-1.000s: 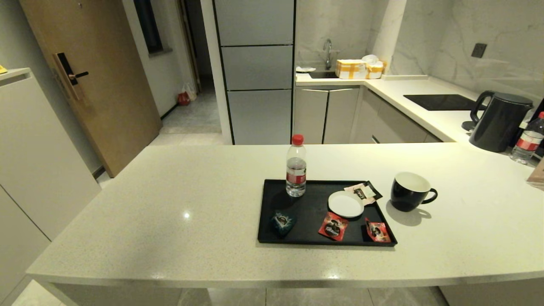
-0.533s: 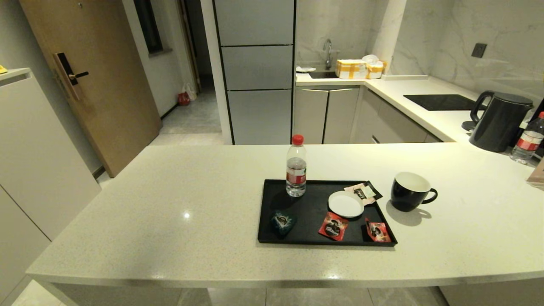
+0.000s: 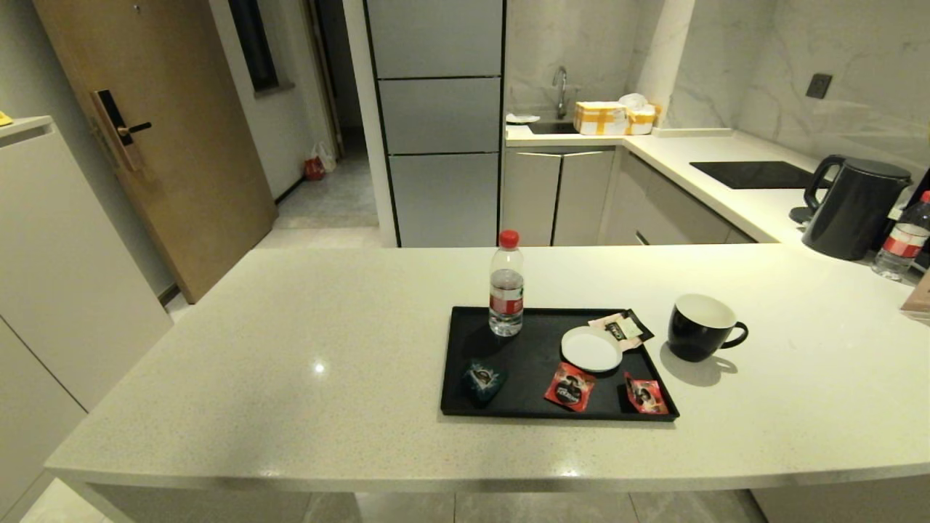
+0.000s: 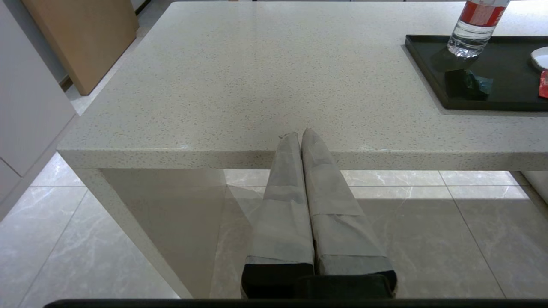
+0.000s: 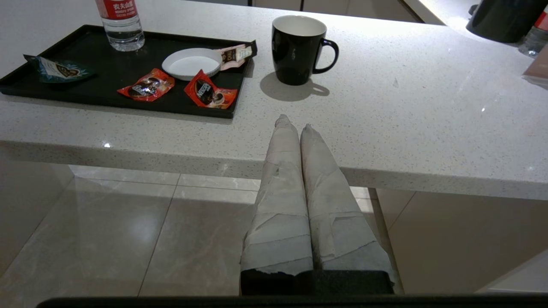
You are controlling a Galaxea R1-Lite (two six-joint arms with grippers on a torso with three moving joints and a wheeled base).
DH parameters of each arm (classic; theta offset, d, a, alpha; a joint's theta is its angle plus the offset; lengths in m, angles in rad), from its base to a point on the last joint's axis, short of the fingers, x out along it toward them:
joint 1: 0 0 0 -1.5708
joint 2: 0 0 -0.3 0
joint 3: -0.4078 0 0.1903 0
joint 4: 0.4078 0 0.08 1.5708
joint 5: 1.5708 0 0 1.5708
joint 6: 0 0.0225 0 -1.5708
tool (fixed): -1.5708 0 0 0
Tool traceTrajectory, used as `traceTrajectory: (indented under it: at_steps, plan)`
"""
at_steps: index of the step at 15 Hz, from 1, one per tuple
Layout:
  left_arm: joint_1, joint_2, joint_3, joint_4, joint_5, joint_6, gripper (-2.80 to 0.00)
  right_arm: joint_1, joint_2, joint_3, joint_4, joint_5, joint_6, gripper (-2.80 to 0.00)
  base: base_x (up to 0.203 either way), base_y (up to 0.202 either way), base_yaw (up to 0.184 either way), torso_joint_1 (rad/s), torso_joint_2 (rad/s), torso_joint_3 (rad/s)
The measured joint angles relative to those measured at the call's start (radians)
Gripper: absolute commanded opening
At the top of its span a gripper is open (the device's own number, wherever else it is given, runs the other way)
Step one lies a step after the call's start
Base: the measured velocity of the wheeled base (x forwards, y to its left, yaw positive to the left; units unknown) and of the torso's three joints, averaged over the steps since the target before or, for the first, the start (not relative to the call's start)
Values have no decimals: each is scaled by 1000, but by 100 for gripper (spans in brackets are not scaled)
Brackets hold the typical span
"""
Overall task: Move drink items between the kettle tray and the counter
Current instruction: Return the tea cup to its original position
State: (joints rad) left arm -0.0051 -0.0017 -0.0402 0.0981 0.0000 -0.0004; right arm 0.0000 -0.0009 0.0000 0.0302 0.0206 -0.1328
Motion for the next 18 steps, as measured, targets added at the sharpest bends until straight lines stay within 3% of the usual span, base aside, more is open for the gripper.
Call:
traceTrajectory:
  at_steps: [11, 13, 15, 18]
  plan:
    - [0, 0, 0, -1, 0, -3, -280, 0, 1, -16, 44, -4, 10, -280, 0, 0, 0, 0, 0, 0]
    - [0, 0, 0, 0, 0, -3, -280, 0, 35, -109, 76, -8, 45, -280, 0, 0, 0, 0, 0, 0]
    - [0, 0, 0, 0, 0, -3, -280, 0, 157, -287, 117, -8, 149, -280, 0, 0, 0, 0, 0, 0]
    - [0, 0, 0, 0, 0, -3, -280, 13, 445, -539, 307, 32, 294, -280, 0, 0, 0, 0, 0, 0]
